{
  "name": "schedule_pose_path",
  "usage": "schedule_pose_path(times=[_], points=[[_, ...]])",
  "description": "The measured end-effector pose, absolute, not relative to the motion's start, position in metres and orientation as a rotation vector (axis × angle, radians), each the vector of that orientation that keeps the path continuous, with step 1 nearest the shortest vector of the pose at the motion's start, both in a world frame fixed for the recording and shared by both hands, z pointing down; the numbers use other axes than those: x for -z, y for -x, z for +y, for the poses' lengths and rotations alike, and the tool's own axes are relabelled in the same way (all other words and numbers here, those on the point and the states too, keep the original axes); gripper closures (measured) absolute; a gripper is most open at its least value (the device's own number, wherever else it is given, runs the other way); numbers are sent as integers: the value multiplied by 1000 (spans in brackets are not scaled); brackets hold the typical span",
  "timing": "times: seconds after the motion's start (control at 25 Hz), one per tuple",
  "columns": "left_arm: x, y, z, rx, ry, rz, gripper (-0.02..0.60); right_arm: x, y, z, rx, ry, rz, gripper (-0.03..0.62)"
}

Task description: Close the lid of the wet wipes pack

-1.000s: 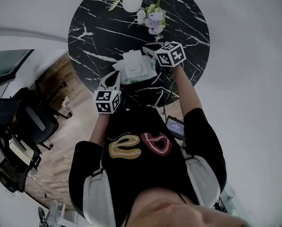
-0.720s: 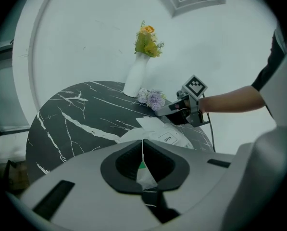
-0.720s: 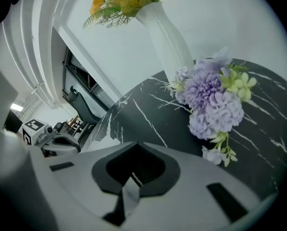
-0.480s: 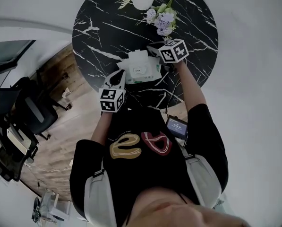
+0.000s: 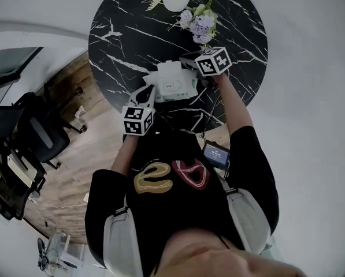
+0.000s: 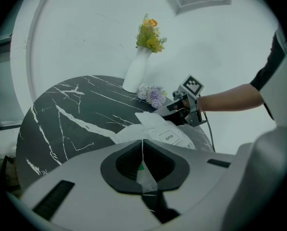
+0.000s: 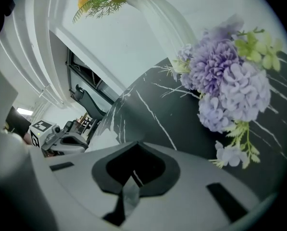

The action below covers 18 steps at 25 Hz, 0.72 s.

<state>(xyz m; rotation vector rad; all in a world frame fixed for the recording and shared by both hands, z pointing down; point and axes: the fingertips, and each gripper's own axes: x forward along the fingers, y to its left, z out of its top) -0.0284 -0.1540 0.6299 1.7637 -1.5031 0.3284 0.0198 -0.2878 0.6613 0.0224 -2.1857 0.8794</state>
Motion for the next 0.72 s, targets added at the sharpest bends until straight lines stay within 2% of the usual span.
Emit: schedule_pose_path(times=[0.72], points=[[-636, 29, -154, -332, -1757, -1500, 560, -641, -15, -291, -908, -3, -2264, 583]])
